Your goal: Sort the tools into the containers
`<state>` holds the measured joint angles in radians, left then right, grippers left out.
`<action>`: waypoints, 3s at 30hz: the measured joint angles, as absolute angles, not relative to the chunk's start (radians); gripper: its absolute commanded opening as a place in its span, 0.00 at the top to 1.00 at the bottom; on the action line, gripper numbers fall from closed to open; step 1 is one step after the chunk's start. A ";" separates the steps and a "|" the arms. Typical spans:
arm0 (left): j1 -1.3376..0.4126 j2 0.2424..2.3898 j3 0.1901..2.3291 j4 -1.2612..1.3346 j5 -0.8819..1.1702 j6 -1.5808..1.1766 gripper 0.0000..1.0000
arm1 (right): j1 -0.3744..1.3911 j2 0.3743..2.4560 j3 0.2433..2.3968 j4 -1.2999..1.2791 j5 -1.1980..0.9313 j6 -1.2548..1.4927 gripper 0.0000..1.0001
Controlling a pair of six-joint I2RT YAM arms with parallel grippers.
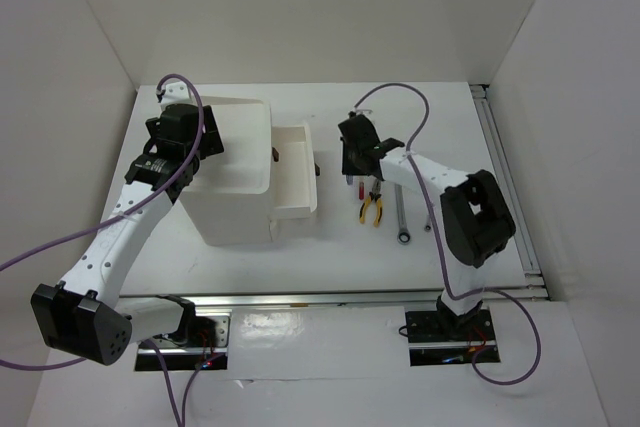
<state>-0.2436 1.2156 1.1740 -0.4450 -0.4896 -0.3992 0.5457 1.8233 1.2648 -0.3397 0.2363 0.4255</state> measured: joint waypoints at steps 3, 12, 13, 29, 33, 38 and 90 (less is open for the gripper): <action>-0.244 1.216 1.174 -0.445 -0.490 -0.400 0.11 | 0.553 1.721 1.298 -0.349 0.252 0.426 1.00; -0.244 1.216 1.174 -0.445 -0.490 -0.400 0.11 | 0.653 1.535 1.295 -0.282 0.143 0.490 1.00; -0.244 1.216 1.174 -0.445 -0.490 -0.399 0.11 | 0.668 1.536 1.291 -0.277 0.133 0.502 1.00; -0.244 1.216 1.174 -0.445 -0.489 -0.399 0.11 | 0.813 1.618 1.282 -0.262 0.136 0.575 0.14; -0.244 1.216 1.174 -0.445 -0.488 -0.399 0.11 | 0.818 1.595 1.282 -0.275 0.210 0.550 0.07; -0.244 1.216 1.174 -0.445 -0.488 -0.399 0.11 | 0.743 1.515 1.280 -0.305 0.317 0.489 0.13; -0.244 1.216 1.174 -0.445 -0.485 -0.399 0.11 | 0.542 1.847 1.169 -0.282 0.204 0.344 0.40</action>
<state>-0.2436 1.2156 1.1740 -0.4454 -0.4854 -0.3988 0.5419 1.8469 1.1694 -0.2821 0.2039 0.3435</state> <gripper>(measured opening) 0.893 0.611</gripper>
